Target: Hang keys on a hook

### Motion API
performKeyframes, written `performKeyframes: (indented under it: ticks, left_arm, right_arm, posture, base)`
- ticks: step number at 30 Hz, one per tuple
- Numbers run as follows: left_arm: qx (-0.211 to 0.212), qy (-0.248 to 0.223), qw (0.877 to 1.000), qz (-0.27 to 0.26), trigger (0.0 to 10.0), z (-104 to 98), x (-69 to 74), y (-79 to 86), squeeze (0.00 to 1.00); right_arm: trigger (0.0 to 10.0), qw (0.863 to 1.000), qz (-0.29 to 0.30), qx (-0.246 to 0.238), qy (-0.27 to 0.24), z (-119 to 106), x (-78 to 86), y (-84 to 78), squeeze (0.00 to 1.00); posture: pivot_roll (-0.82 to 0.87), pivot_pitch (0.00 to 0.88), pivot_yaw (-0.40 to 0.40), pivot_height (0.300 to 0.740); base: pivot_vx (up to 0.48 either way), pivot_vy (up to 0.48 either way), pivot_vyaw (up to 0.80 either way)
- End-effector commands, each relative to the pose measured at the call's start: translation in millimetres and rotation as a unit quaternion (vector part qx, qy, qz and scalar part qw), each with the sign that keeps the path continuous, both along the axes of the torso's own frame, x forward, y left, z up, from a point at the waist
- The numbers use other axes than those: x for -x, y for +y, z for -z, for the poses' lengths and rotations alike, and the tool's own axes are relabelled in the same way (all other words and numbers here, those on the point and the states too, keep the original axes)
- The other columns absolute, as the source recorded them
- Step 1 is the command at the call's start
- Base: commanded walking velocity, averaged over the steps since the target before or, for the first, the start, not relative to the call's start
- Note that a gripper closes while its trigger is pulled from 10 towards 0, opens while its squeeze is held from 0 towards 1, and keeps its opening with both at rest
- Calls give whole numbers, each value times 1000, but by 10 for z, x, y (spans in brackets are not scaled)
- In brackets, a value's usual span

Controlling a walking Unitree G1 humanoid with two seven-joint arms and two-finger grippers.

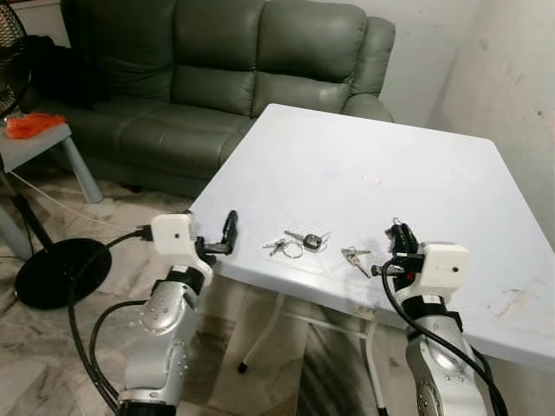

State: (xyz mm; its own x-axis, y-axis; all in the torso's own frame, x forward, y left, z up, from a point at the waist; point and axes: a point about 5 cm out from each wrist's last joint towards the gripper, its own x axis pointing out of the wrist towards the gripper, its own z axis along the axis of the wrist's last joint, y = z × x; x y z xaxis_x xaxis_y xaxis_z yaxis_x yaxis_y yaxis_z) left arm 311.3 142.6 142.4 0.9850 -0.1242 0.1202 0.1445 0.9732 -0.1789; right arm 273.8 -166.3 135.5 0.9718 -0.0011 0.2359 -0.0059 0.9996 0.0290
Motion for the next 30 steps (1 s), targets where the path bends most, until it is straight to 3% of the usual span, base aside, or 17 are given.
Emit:
performKeyframes:
  ticks: [1, 8, 10, 16, 30]
  left_arm:
    - [6, 4, 1000, -1, 10000, -13, -31, 32, 0]
    - [48, 18, 998, 21, 10000, -2, -74, -23, 0]
    - [39, 9, 999, 22, 10000, -11, -86, -58, 0]
    - [53, 15, 998, 11, 10000, -12, -132, -83, 0]
    - [43, 18, 999, 13, 10000, -7, -183, -69, 0]
  right_arm:
    - [10000, 1000, -8, 14, -1, -25, 22, -22, 0]
    - [10000, 999, 0, 20, 36, 71, -4, -29, 0]
    - [10000, 999, 1, 15, 42, 83, -23, 12, 0]
    - [10000, 999, -3, 7, 44, 67, -57, 110, 0]
    - [10000, 999, 4, 7, 49, 67, -115, 91, 0]
  posture:
    - [-75, 18, -32, 740]
    - [-75, 13, -30, 740]
    - [-74, 9, -30, 740]
    - [-75, 5, -29, 740]
    - [-66, 0, -34, 740]
  base:
    - [0, 0, 0]
    - [0, 0, 0]
    - [0, 0, 0]
    - [0, 0, -748]
    - [0, 0, -760]
